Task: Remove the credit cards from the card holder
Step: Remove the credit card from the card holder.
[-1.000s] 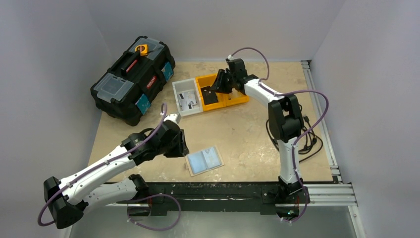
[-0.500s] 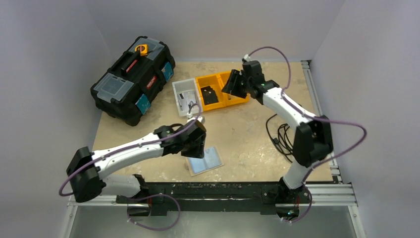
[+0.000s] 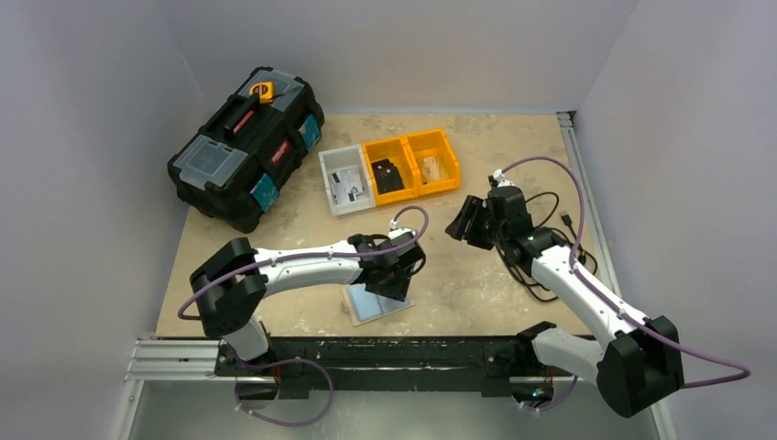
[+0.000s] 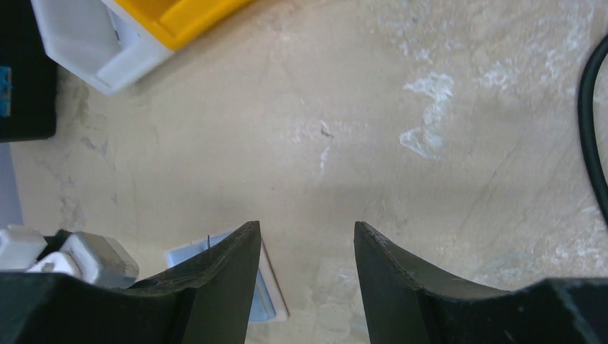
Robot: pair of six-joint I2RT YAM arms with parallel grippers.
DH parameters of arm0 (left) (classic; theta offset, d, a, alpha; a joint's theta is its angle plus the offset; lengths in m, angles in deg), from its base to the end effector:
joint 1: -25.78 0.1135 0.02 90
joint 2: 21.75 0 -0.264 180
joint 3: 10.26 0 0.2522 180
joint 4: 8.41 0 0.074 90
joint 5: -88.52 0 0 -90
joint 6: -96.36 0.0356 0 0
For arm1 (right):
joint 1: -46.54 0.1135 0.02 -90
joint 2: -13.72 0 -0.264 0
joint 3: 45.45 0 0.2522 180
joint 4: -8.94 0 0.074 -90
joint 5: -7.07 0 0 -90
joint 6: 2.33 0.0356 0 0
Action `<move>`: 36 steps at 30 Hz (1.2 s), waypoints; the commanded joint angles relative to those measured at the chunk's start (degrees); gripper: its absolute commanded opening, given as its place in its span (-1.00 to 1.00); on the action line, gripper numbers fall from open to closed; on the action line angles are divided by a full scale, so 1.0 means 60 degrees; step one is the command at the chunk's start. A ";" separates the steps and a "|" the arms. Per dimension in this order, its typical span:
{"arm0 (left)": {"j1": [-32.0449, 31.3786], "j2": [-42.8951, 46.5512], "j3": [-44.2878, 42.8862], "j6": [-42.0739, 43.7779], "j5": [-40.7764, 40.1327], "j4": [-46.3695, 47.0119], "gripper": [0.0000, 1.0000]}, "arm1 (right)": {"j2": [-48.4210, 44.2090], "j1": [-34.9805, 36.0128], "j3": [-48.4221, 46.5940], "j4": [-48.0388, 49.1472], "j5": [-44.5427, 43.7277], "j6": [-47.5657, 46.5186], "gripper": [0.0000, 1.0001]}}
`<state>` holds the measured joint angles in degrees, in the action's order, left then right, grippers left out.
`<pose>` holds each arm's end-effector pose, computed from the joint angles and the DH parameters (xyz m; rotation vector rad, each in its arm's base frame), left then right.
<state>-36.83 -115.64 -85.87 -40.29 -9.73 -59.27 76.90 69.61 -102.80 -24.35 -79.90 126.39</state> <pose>0.1500 -0.2785 0.1957 0.3518 2.7772 -0.3033 0.2171 0.0945 0.2544 0.2883 2.3136 0.6223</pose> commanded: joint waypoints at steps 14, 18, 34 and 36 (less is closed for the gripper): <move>-0.0170 -0.1267 0.0073 0.0082 -0.1016 0.0121 -0.06 | -0.0427 0.0963 0.1247 0.0584 0.0139 0.0585 0.00; -0.0171 -0.1418 0.0175 0.0114 -0.1071 0.0153 -0.23 | -0.0023 0.1942 0.1188 0.0655 -0.0302 0.0870 -0.02; -0.0130 0.0362 0.1207 0.0244 -0.0533 0.1190 -1.00 | 0.0014 0.3265 0.1691 0.1487 0.0358 0.1361 -0.17; -0.0078 0.0776 0.1534 0.0173 -0.0346 0.1585 -1.00 | 0.0166 0.3550 0.1780 0.1783 0.0415 0.1525 -0.18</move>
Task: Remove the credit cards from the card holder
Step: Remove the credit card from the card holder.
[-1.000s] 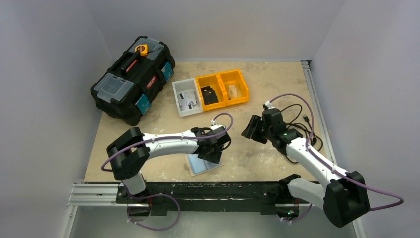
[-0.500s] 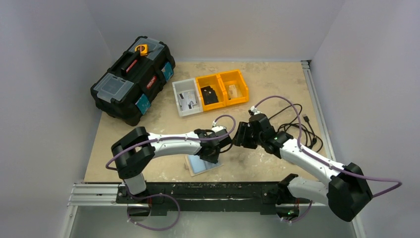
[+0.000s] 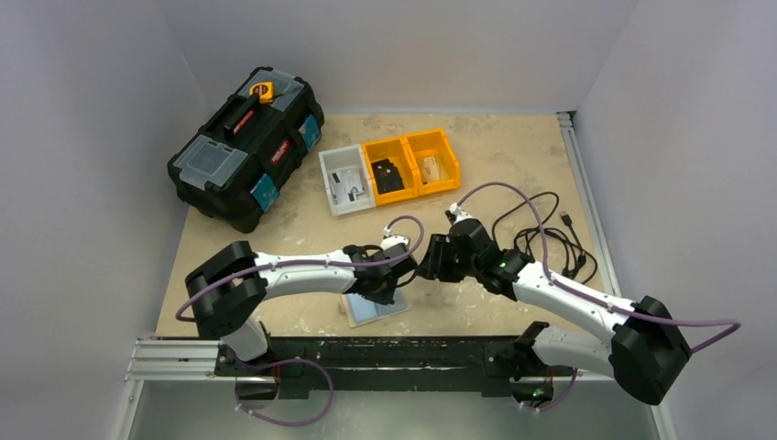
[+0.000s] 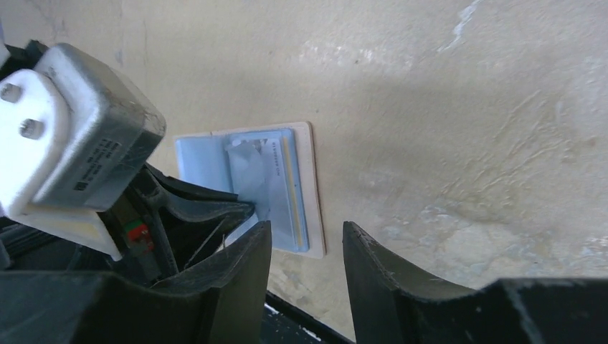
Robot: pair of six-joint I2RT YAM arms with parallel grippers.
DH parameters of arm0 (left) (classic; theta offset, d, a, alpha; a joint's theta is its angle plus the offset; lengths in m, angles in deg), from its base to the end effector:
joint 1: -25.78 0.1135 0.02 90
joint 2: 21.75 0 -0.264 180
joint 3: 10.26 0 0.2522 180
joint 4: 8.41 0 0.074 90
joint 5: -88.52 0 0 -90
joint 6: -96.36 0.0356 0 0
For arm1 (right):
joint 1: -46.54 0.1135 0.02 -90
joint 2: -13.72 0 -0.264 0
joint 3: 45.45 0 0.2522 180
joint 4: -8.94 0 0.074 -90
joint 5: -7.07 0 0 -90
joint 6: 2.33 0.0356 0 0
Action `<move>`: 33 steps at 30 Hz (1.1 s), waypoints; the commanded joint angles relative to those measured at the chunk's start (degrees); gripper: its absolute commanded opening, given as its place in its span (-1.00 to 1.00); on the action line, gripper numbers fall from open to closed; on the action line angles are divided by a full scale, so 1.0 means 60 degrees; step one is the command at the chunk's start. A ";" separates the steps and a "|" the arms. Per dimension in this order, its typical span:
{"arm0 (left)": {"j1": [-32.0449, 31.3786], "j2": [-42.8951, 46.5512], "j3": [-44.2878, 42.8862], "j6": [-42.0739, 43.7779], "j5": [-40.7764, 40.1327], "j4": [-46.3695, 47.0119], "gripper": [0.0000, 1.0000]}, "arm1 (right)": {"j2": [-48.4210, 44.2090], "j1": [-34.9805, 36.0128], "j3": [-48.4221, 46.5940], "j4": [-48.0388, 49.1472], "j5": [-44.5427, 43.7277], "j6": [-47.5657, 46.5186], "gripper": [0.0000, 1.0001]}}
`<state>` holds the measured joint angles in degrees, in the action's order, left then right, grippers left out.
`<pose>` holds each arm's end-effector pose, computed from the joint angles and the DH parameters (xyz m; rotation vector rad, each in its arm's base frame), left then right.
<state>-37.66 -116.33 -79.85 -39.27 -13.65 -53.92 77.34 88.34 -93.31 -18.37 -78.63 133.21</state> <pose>0.1435 -0.2703 0.1676 0.3780 2.7396 -0.2159 0.1663 0.1522 0.2067 0.0405 2.4778 0.8100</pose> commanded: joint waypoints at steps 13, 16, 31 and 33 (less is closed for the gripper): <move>0.0333 0.2327 0.2015 -0.0287 0.0620 0.1921 -1.00 | 0.2148 0.2049 -0.0276 0.1843 -0.0200 0.1019 -0.64; 0.0346 0.2458 0.2195 -0.0298 0.0660 0.2108 -1.00 | 0.2489 0.2056 -0.0433 0.2084 -0.0310 0.1007 -0.64; 0.0362 0.2973 0.2681 -0.0241 0.0653 0.2373 -1.00 | 0.4049 0.2108 -0.1261 0.2735 -0.0366 0.0895 -0.64; 0.0363 0.3008 0.2684 -0.0276 0.0608 0.2311 -0.96 | 0.4117 0.2135 -0.1259 0.2835 -0.0235 0.0881 -0.64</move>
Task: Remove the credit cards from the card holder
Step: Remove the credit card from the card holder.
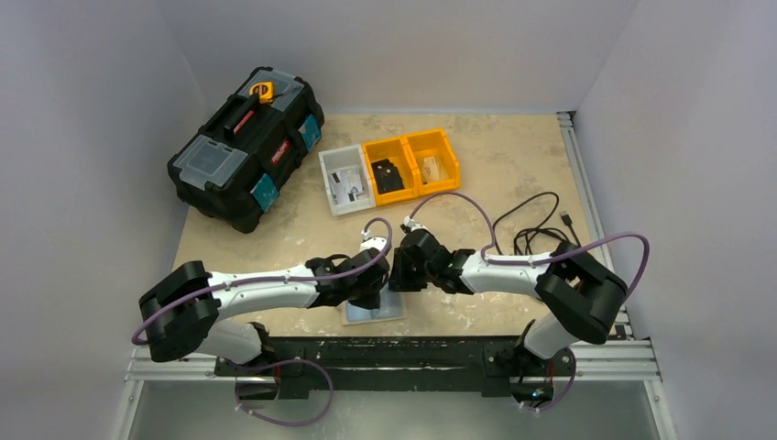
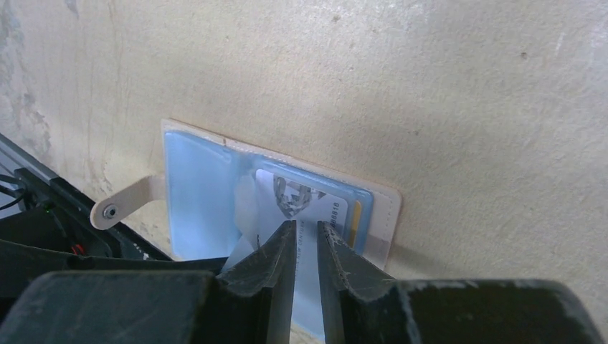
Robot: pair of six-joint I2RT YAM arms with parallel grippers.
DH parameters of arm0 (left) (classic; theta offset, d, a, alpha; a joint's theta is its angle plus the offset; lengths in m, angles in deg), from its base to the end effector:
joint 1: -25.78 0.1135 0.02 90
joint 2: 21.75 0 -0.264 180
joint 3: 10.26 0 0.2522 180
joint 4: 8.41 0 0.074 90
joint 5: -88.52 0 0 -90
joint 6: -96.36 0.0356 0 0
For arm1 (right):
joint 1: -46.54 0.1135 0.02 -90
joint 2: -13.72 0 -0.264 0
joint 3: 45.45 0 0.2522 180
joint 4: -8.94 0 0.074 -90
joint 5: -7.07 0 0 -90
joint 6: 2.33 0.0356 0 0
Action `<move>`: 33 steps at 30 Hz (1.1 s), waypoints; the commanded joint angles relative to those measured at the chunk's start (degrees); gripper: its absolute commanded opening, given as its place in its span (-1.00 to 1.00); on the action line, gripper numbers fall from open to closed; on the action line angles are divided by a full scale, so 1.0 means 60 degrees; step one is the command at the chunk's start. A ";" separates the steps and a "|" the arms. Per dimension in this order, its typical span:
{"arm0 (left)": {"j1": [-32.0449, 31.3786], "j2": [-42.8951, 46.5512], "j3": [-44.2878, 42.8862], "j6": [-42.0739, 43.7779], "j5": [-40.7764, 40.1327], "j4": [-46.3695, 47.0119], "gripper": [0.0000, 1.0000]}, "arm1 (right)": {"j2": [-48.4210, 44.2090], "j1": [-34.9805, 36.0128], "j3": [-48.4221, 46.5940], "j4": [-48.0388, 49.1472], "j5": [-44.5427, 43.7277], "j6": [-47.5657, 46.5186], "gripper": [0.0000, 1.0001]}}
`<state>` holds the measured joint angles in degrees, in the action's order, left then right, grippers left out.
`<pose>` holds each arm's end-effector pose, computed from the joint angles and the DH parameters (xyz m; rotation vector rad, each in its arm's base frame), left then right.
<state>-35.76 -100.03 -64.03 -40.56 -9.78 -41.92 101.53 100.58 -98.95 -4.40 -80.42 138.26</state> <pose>0.1254 -0.2206 0.1747 0.2832 2.6413 -0.5049 0.1702 0.2373 0.1542 -0.1003 2.5977 0.8317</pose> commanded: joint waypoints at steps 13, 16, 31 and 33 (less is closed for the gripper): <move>0.0061 0.1877 -0.0513 -0.1698 -0.2509 -0.3724 -0.36 | -0.0112 0.0493 -0.0202 0.1036 0.1166 -0.0050 -0.65; 0.0121 0.2430 -0.0477 -0.1969 -0.2781 -0.4431 -0.36 | 0.0044 0.0780 -0.0420 0.1098 0.1288 -0.0001 -0.65; 0.0412 0.3378 -0.0430 -0.1981 -0.1981 -0.4348 -0.41 | 0.2352 0.1804 -0.1822 0.1381 0.1349 0.0549 -0.66; 0.0438 0.3341 -0.0383 -0.1986 -0.1747 -0.4126 -0.42 | 0.2415 0.1803 -0.1730 0.1393 0.1353 0.0625 -0.66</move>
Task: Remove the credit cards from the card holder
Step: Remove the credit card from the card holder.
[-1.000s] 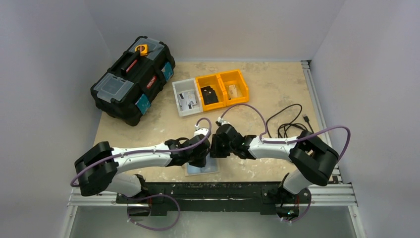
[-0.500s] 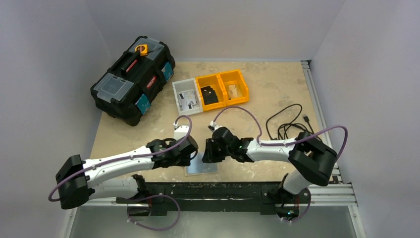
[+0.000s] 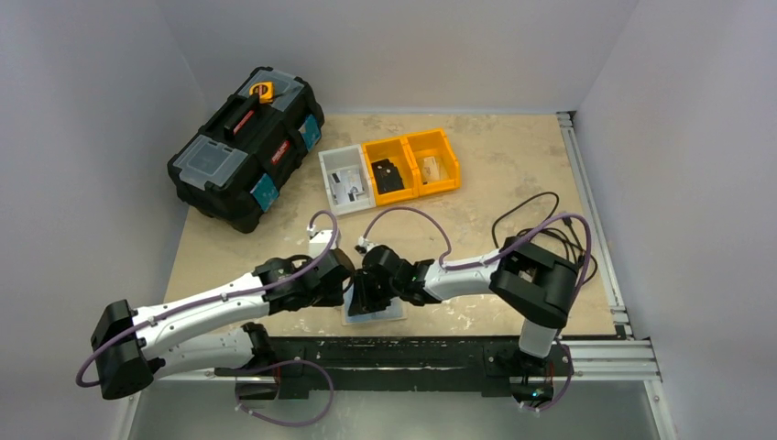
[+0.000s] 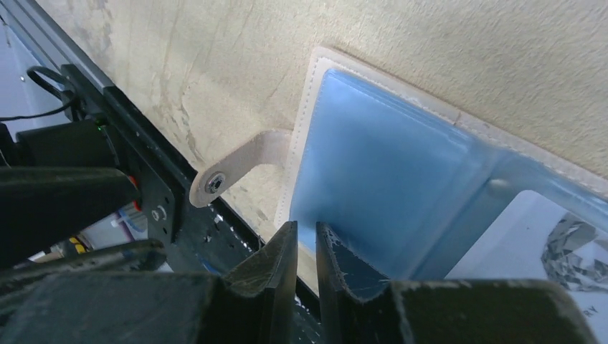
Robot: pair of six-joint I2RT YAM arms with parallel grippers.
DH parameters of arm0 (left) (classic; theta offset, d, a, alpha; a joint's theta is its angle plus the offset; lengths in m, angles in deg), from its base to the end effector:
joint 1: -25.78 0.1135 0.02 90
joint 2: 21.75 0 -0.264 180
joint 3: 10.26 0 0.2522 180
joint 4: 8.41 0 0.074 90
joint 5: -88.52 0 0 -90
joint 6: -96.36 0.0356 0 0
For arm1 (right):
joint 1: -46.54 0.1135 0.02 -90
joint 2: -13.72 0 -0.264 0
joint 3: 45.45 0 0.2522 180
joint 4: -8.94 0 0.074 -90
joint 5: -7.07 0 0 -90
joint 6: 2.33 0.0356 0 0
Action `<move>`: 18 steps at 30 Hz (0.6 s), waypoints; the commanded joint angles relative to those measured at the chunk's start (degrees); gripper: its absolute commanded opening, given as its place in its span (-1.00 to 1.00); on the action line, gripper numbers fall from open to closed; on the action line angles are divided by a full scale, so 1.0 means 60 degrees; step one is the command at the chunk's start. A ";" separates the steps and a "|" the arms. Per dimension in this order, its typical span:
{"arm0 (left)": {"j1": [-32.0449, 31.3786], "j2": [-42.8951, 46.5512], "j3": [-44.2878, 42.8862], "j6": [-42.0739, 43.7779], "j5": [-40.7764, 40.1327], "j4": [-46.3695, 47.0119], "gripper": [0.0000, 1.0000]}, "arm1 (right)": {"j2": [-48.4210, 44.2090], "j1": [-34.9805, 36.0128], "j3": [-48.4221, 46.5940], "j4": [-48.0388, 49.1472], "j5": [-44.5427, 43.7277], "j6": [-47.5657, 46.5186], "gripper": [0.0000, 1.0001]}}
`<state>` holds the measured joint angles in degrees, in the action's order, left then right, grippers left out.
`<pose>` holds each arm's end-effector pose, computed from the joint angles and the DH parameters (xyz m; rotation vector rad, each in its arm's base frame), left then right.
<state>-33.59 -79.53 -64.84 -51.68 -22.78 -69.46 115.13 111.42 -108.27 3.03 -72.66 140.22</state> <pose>0.1016 -0.1462 0.2262 -0.0811 2.5860 -0.2524 0.1416 0.3170 0.1386 -0.3867 2.6433 1.0812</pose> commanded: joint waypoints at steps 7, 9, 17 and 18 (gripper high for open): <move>0.0387 -0.0112 0.0051 -0.0156 0.1323 0.1320 -0.44 | -0.1307 -0.0113 0.0051 -0.0565 -0.0588 0.0447 -0.63; 0.0590 -0.0105 0.0239 -0.0156 0.1801 0.1781 -0.45 | -0.1956 -0.0264 0.0177 -0.0971 -0.0937 0.0485 -0.59; 0.0996 -0.0974 0.0669 0.0062 0.3912 0.4256 -0.44 | -0.3319 -0.0862 0.0769 -0.2834 -0.2149 0.0249 -0.33; 0.1098 -0.1203 0.0741 0.0005 0.4102 0.4509 -0.44 | -0.3361 -0.0867 0.0858 -0.2867 -0.2203 0.0206 -0.32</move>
<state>-28.35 -83.57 -61.39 -51.59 -6.10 -53.00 95.92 106.92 -105.40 -8.38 -80.99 142.45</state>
